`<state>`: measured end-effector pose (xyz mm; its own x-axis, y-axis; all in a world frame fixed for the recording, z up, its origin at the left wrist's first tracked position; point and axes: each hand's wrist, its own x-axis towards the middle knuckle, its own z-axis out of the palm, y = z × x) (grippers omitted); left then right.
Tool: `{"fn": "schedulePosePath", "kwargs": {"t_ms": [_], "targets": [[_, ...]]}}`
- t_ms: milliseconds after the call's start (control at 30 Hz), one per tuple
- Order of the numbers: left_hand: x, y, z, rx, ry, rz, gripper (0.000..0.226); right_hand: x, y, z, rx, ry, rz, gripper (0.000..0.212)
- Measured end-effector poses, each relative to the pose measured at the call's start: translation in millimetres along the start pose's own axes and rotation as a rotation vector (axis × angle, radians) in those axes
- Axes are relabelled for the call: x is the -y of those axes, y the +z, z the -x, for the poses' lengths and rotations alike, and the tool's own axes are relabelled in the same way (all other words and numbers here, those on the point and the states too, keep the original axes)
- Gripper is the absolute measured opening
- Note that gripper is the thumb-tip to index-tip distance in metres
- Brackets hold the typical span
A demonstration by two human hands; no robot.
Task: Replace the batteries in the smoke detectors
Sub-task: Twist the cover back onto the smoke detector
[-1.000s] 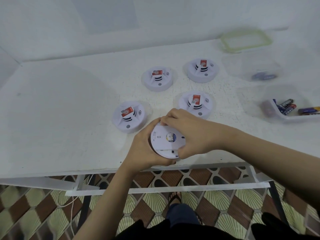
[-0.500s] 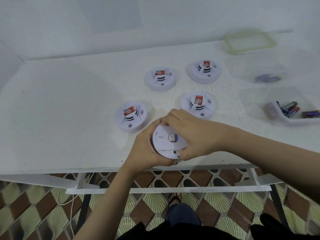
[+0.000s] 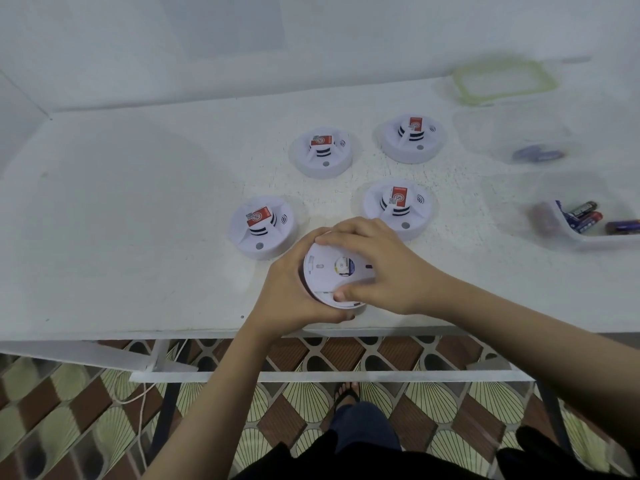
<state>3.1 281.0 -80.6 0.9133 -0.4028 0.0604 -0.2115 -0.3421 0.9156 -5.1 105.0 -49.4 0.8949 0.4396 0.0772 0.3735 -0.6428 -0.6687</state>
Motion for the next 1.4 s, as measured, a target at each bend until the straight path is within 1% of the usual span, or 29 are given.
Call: {"fn": "schedulePosePath", "kwargs": {"t_ms": [67,167,400,533,667,767,933,1000,1100,1200,1267,1333,1400], "targets": [[0.7,0.0,-0.4,-0.005,-0.008,-0.01,0.087,1.5,-1.8,-2.1,0.024,0.017,-0.029,0.072],[1.7,-0.4,-1.0,-0.007,-0.022,-0.015,0.084,2.4,-4.6,-5.5,0.086,0.018,0.001,0.074],[0.7,-1.4,-0.7,-0.014,-0.067,0.026,0.084,-0.4,-12.0,-16.7,0.191,-0.038,0.104,0.065],[2.7,-0.9,-0.9,-0.014,-0.087,0.032,0.087,0.3,-15.0,-18.5,0.221,-0.051,0.115,0.063],[3.3,-0.9,-1.7,-0.013,-0.091,0.034,0.089,0.9,-16.8,-18.8,0.226,-0.066,0.134,0.062],[3.7,-1.5,-1.8,0.002,-0.071,0.014,0.089,-2.9,-14.7,-16.9,0.223,-0.068,0.141,0.065],[2.2,-0.3,-3.5,0.017,-0.007,0.0,0.089,-12.6,-10.2,-2.5,0.115,-0.066,0.081,0.072],[2.2,-0.5,-3.8,0.029,0.009,0.002,0.088,-15.0,-8.5,3.5,0.072,-0.065,0.094,0.073],[1.0,-1.7,-4.0,0.048,0.036,-0.014,0.092,-17.1,-7.7,10.7,0.043,-0.024,0.107,0.077],[0.7,-2.1,-5.1,0.079,0.064,-0.049,0.094,-17.0,-11.4,16.0,0.061,0.036,0.02,0.08],[1.1,-3.0,-5.1,0.094,0.057,-0.039,0.095,-15.7,-15.9,17.6,0.102,0.02,-0.023,0.082],[3.1,-3.2,-4.8,0.114,0.035,-0.02,0.099,-14.6,-21.9,17.4,0.136,-0.002,-0.014,0.085],[4.6,-2.9,-4.6,0.135,0.017,-0.022,0.108,-15.1,-28.7,15.6,0.147,0.014,-0.004,0.084]]}}
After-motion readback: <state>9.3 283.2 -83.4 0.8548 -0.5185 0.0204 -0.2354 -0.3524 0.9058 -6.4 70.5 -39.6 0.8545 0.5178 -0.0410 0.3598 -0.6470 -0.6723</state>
